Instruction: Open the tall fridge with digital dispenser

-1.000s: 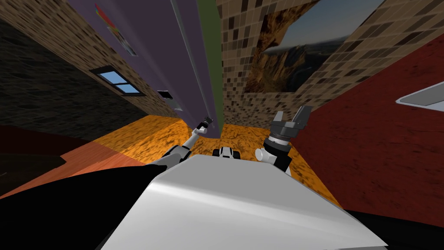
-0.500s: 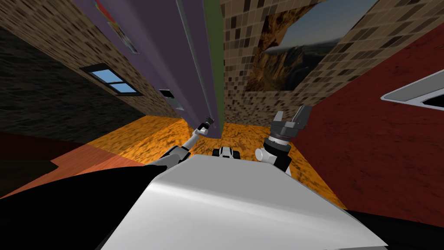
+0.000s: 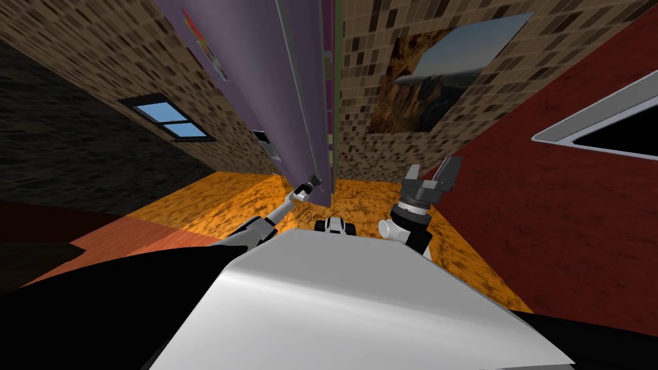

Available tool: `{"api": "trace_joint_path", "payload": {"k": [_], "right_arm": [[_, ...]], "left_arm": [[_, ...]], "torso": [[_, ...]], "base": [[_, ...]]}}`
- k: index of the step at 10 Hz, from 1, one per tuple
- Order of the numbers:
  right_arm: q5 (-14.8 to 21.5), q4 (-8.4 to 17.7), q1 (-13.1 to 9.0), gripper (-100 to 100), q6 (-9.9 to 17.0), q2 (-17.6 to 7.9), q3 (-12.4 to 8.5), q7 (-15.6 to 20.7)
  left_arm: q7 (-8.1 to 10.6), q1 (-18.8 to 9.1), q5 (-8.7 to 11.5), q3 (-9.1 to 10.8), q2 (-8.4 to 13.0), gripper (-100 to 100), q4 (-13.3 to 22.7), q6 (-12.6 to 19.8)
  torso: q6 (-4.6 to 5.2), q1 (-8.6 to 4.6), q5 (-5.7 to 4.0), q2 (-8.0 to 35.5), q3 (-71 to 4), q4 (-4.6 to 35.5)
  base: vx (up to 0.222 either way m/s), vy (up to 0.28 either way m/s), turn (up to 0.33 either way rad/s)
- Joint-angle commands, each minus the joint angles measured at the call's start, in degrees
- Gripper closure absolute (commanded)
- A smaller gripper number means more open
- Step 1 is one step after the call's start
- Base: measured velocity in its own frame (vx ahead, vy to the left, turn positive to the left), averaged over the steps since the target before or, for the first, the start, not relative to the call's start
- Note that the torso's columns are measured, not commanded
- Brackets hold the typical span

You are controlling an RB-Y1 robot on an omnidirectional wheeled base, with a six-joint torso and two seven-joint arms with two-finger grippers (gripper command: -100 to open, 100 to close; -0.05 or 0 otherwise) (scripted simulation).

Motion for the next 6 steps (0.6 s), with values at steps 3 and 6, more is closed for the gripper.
{"api": "trace_joint_path", "payload": {"k": [3, 6], "right_arm": [[0.0, 0.0, 0.0, 0, 0.0, 0.0, 0.0, 0.0], [0.0, 0.0, 0.0, 0, 0.0, 0.0, 0.0, 0.0]], "left_arm": [[1.5, 0.8, 0.5, -5.05, 3.0, 100, -4.6, -1.0], [2.08, 1.2, 0.5, -8.1, 5.1, 100, -7.7, -2.0]], "torso": [[0.11, -0.55, -0.04, -0.2, -0.1, -0.1], [0.12, -0.1, 0.02, -0.1, -0.1, -0.1]], "base": [[-0.15, 0.203, -0.048], [-0.082, 0.251, -0.078]]}}
